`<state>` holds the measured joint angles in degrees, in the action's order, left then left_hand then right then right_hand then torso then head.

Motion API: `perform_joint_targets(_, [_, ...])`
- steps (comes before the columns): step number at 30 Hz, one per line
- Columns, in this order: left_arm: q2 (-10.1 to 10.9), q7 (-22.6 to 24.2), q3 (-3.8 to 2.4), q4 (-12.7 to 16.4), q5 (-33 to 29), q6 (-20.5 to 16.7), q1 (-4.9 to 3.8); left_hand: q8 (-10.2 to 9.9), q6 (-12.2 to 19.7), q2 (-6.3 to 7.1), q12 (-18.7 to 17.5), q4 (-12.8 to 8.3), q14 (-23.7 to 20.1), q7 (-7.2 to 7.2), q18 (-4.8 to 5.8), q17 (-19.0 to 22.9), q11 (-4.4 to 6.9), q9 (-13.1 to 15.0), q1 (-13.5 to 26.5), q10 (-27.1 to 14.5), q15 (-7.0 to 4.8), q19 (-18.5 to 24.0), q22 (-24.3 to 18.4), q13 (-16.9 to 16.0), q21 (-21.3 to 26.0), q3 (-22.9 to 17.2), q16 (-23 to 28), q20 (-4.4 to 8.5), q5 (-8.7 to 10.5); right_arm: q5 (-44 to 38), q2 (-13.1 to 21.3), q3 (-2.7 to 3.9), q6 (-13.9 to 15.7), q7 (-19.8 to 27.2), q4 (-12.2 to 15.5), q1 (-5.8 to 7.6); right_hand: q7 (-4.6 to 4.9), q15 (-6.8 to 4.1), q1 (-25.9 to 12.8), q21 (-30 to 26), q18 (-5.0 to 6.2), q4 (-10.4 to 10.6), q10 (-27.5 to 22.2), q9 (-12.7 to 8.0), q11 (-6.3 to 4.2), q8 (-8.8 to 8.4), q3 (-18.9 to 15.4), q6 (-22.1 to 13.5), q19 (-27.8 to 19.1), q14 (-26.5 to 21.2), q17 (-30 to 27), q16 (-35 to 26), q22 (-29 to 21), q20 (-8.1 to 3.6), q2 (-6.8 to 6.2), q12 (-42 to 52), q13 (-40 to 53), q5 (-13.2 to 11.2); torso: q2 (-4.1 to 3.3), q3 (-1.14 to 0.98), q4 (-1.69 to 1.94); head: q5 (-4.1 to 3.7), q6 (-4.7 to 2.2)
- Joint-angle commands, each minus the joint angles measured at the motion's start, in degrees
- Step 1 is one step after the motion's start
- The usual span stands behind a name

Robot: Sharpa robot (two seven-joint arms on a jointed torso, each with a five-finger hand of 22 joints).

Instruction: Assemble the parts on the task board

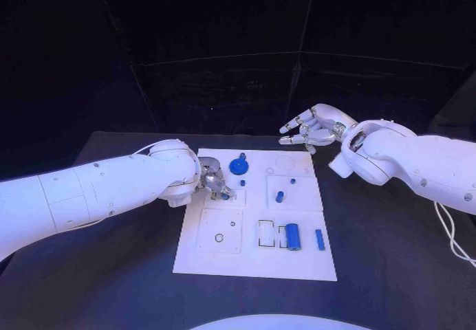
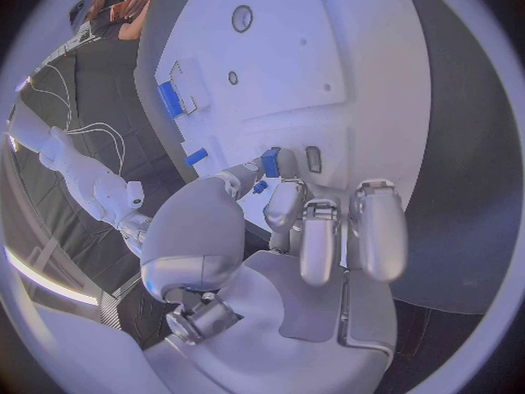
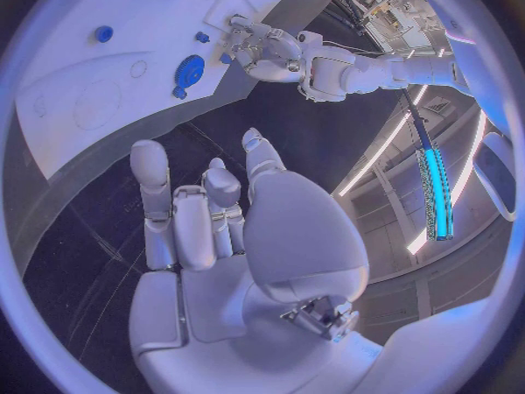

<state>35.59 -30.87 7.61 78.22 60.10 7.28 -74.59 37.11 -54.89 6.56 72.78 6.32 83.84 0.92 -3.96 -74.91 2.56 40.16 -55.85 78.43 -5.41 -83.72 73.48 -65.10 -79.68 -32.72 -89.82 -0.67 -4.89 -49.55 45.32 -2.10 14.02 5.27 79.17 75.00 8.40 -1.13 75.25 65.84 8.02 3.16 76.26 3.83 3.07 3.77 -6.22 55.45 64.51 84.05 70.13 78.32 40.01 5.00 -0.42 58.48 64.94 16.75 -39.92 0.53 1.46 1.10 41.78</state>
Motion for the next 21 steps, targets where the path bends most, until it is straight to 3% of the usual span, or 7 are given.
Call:
perform_joint_targets(1, [-0.13,-0.07,-0.02,-0.07,0.21,-0.23,-0.04,-0.08,-0.31,-0.22,0.43,0.24,6.16,0.13,0.55,-15.09,0.16,-0.09,0.87,0.52,-0.31,-0.55,0.16,-0.16,-0.19,0.42,-0.18,-0.01,0.12,0.00,-0.05,0.04,-0.35,0.07,0.03,0.12,-0.22,-0.14,0.19,-0.25,0.96,-0.12,0.26,0.05,-0.06,0.32,-0.16,-0.17,0.31,2.02,-0.03,-0.32,-0.08,0.03,0.59,0.06,-0.08,0.41,0.00,0.02,0.02,-0.06,-0.03])
perform_joint_targets(11, [-0.50,-0.04,-0.02,-0.68,-0.11,-0.23,-0.05,-0.26,-0.70,0.00,0.66,1.24,6.16,0.13,0.62,-15.09,0.17,-0.23,2.51,0.74,-0.33,-0.69,0.54,-0.53,-0.40,1.77,-0.18,0.02,0.22,0.00,-0.04,0.04,-0.41,0.01,0.06,0.12,-0.22,-0.15,0.18,-0.26,0.96,-0.12,0.26,0.05,-0.06,0.32,-0.17,-0.17,0.30,2.02,-0.03,-0.33,-0.10,0.03,0.59,0.06,-0.08,0.49,0.01,0.01,-0.01,-0.09,0.02])
perform_joint_targets(21, [-0.70,-0.07,-0.03,-0.91,-0.20,-0.40,-0.05,-0.38,-1.62,0.95,1.17,3.95,6.16,-0.06,0.81,-15.09,0.24,-0.32,5.28,1.28,-0.41,-1.06,1.61,-1.42,-1.00,9.78,-0.18,0.11,0.43,-0.27,0.02,0.04,-0.58,-0.09,0.11,0.12,-0.23,-0.15,0.32,-0.36,0.99,-0.25,0.17,0.05,-0.08,0.32,-0.27,-0.16,0.24,2.00,-0.17,-0.44,-0.26,0.02,0.39,-0.09,-0.21,0.54,0.02,0.00,0.04,-0.15,0.18])
